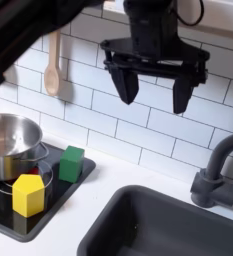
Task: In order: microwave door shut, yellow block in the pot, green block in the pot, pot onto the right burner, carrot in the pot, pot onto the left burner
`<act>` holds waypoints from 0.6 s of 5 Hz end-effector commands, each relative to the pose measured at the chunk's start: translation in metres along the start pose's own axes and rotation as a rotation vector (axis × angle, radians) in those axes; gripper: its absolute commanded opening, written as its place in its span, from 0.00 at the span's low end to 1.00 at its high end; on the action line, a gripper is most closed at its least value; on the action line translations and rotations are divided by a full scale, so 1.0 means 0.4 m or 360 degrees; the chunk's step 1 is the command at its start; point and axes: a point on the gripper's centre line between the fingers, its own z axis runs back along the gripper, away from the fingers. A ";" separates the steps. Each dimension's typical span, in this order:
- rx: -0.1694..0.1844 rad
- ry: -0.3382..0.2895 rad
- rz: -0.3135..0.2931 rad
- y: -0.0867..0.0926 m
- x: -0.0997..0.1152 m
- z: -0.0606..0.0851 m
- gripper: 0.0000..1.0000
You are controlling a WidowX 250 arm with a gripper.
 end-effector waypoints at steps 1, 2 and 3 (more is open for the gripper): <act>-0.0006 -0.0008 0.0029 -0.002 0.037 -0.017 1.00; -0.0006 -0.0015 0.0038 -0.001 0.052 -0.021 1.00; -0.0007 -0.0001 0.0042 -0.005 0.062 -0.033 1.00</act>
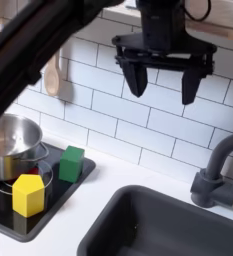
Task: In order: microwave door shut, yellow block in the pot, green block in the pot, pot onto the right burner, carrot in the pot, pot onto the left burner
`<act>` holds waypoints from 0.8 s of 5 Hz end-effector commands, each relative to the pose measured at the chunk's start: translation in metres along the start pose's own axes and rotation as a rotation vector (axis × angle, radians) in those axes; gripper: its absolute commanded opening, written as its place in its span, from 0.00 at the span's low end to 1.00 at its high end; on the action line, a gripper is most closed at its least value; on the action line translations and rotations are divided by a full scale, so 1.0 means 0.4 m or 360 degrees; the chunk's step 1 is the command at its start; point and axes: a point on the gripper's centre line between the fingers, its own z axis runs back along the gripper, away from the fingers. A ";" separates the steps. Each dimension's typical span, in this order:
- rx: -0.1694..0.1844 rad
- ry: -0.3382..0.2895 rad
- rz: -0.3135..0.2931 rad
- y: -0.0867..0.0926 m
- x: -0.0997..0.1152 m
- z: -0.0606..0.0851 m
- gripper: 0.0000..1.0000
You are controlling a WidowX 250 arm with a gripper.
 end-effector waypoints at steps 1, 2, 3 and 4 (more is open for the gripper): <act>0.0001 -0.0004 0.0024 0.004 0.017 -0.001 1.00; 0.0006 -0.0012 0.0023 0.004 0.017 0.005 1.00; 0.0051 0.0012 0.0029 0.035 -0.020 0.009 1.00; 0.0105 0.0121 0.0047 0.081 -0.090 -0.032 1.00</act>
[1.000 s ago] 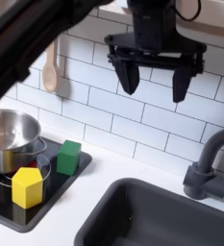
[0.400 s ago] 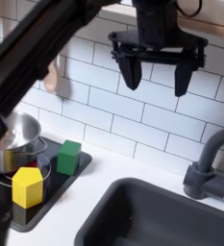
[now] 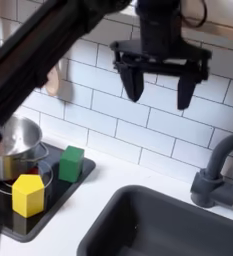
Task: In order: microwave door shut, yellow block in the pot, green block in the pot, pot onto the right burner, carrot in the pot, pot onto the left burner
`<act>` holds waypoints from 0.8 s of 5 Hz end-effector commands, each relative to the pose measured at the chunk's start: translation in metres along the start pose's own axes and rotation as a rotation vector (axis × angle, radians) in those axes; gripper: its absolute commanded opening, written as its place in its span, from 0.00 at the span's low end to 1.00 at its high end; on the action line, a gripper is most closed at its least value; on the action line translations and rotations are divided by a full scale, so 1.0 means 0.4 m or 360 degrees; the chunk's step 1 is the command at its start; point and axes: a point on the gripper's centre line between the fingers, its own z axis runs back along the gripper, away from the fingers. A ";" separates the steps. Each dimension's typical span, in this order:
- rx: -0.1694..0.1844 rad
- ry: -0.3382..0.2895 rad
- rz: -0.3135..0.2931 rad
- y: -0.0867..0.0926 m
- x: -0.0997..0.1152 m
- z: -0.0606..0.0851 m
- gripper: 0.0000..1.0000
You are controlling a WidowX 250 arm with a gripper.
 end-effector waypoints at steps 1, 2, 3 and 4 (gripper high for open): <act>0.0089 0.0077 0.0046 0.089 -0.124 0.009 1.00; 0.0115 0.0111 0.0055 0.116 -0.153 0.005 1.00; 0.0147 0.0116 0.0065 0.143 -0.163 0.004 1.00; 0.0178 0.0145 0.0082 0.172 -0.170 -0.014 1.00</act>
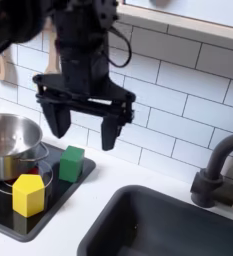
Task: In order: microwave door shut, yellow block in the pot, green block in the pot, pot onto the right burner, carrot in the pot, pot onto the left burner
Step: 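Put the yellow block in the pot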
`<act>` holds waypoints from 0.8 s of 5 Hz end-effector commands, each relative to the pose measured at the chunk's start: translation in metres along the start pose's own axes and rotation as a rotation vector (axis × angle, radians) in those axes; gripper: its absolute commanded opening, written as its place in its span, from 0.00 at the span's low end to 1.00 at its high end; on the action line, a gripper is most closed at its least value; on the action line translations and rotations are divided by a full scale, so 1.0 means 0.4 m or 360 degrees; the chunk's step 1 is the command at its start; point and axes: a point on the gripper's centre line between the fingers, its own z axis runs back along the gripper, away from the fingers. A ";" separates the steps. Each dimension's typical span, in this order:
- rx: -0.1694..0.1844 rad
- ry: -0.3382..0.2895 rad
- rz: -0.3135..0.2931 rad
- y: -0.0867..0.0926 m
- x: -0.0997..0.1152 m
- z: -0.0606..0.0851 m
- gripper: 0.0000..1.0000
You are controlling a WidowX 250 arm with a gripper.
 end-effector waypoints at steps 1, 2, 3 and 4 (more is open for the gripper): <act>0.0056 0.0065 0.0021 0.064 -0.018 -0.042 1.00; 0.0056 0.0115 0.0020 0.101 -0.039 -0.074 1.00; 0.0077 0.0144 0.0000 0.120 -0.037 -0.099 1.00; 0.0081 0.0131 -0.0020 0.134 -0.031 -0.110 1.00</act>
